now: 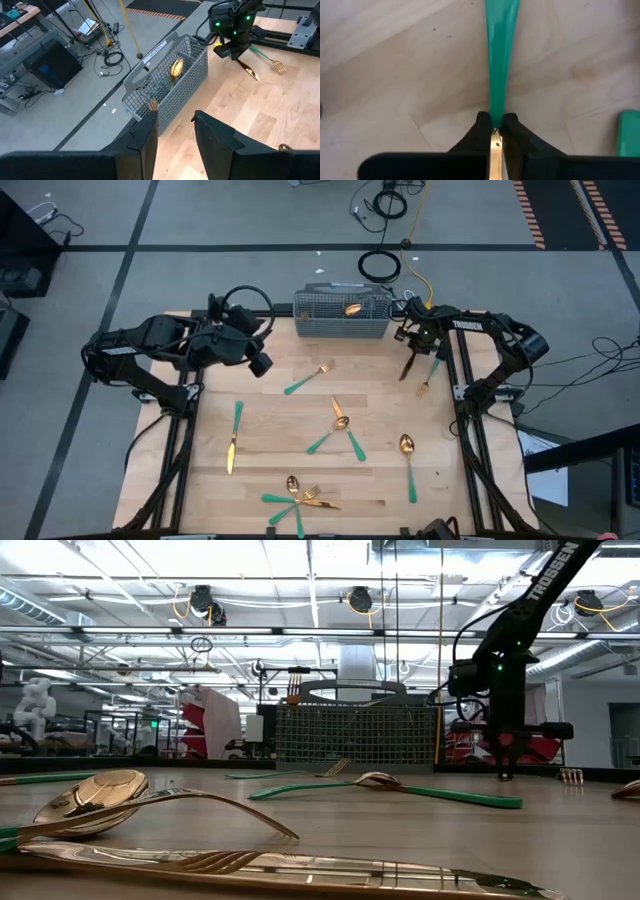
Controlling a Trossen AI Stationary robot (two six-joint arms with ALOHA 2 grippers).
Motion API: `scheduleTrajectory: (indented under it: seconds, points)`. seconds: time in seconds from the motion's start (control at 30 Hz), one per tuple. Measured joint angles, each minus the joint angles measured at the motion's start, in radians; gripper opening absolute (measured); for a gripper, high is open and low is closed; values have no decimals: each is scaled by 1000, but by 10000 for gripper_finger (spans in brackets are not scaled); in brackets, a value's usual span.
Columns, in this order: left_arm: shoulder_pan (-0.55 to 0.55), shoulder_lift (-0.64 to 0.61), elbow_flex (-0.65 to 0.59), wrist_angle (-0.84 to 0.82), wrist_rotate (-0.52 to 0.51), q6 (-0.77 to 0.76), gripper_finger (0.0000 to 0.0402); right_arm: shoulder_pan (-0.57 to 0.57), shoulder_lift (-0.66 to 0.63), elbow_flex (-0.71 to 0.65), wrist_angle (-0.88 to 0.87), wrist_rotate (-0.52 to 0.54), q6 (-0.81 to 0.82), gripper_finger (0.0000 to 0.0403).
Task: Sort silverware
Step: Put the green table knife into the gray silverware basket
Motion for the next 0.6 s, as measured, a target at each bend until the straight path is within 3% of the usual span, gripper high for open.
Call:
scheduleTrajectory:
  seconds: [0.23, 0.6]
  points:
    - [0, 0, 0, 0, 0, 0, 134, 16, -17, -1, -26, -1, -63, 4]
    - [-2, 0, 0, 1, 1, -2, 134, 64, -152, -10, -113, -24, -48, 0]
